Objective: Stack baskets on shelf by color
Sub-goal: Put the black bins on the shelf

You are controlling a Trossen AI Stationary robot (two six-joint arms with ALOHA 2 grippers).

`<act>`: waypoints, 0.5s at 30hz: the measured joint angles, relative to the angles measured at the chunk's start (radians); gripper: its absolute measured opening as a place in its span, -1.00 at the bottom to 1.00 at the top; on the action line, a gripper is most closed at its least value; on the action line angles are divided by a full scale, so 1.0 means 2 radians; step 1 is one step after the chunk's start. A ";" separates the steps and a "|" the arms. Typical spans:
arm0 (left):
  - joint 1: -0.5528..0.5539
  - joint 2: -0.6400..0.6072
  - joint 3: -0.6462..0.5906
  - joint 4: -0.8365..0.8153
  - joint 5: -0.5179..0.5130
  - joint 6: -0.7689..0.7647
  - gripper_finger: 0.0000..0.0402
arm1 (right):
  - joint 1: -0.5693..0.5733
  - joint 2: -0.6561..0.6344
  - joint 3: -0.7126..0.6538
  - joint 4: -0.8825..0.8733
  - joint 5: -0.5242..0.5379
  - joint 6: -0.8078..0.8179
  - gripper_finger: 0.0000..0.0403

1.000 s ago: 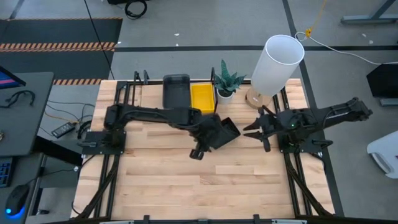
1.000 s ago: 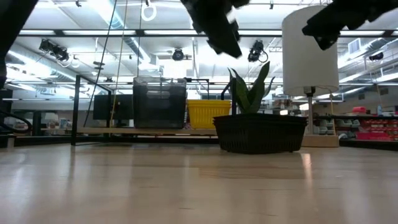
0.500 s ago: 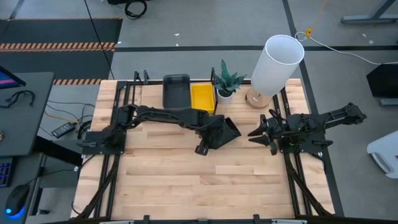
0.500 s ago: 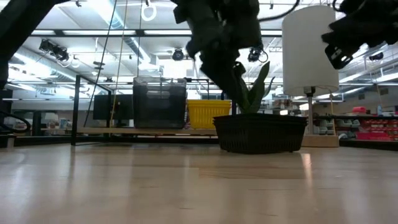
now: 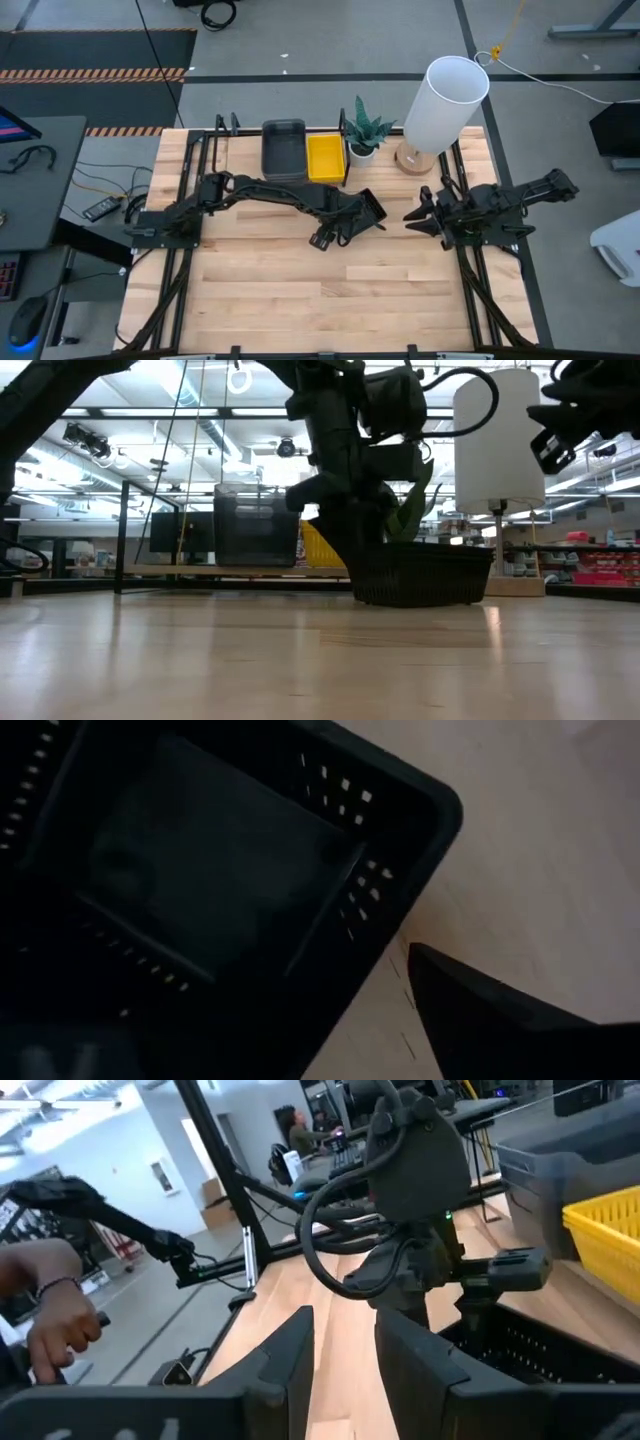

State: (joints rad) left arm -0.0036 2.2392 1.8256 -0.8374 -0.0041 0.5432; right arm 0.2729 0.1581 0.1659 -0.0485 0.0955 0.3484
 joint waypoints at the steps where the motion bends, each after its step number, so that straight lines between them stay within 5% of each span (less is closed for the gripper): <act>1: 0.000 0.000 0.000 0.000 0.000 0.000 0.08 | 0.000 0.000 -0.007 0.009 0.000 0.007 -0.43; 15: -0.001 -0.002 0.000 -0.013 -0.025 -0.056 -0.84 | 0.000 -0.021 -0.067 0.081 -0.062 -0.008 -0.43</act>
State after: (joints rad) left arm -0.0056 2.2362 1.8256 -0.8630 -0.0549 0.4320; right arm 0.2729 0.1168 0.0317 0.1134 -0.0277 0.3315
